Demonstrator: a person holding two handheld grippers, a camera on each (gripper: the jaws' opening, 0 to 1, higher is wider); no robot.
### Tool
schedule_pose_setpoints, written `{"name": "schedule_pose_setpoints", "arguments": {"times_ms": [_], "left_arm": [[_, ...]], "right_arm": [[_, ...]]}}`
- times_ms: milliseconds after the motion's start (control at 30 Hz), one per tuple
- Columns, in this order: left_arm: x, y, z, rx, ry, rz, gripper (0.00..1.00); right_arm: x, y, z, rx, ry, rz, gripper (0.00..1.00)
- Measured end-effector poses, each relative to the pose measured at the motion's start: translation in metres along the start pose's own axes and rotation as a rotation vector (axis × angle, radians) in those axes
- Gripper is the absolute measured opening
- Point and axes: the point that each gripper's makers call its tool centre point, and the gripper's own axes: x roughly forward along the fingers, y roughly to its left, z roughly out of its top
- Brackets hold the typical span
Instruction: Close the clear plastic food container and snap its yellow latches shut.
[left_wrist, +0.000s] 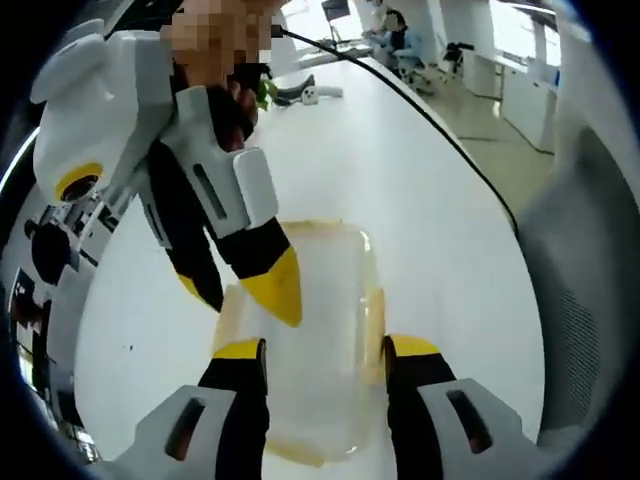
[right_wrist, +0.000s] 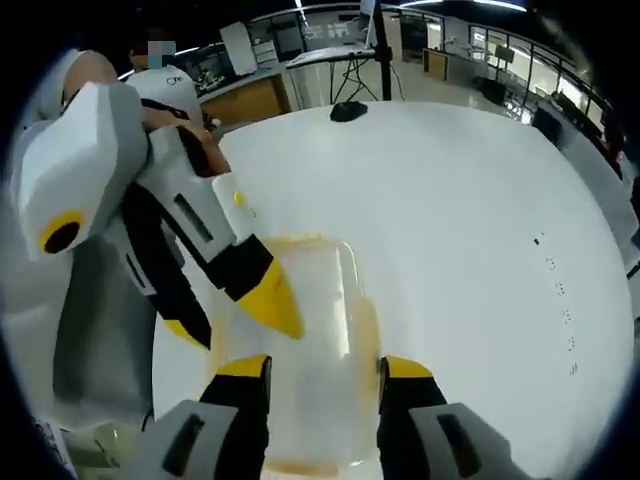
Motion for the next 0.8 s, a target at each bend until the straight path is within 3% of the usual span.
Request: {"name": "schedule_pose_setpoints", "arguments": {"times_ms": [300, 800], "left_arm": [[0.0009, 0.0013, -0.0009, -0.014, 0.040, -0.002, 0.42], [0.0007, -0.0018, -0.0022, 0.043, 0.030, -0.002, 0.42]], "right_arm": [[0.0038, 0.0018, -0.0001, -0.006, 0.071, 0.036, 0.40], [0.0103, 0.0049, -0.0028, 0.072, 0.135, 0.117, 0.38]]}}
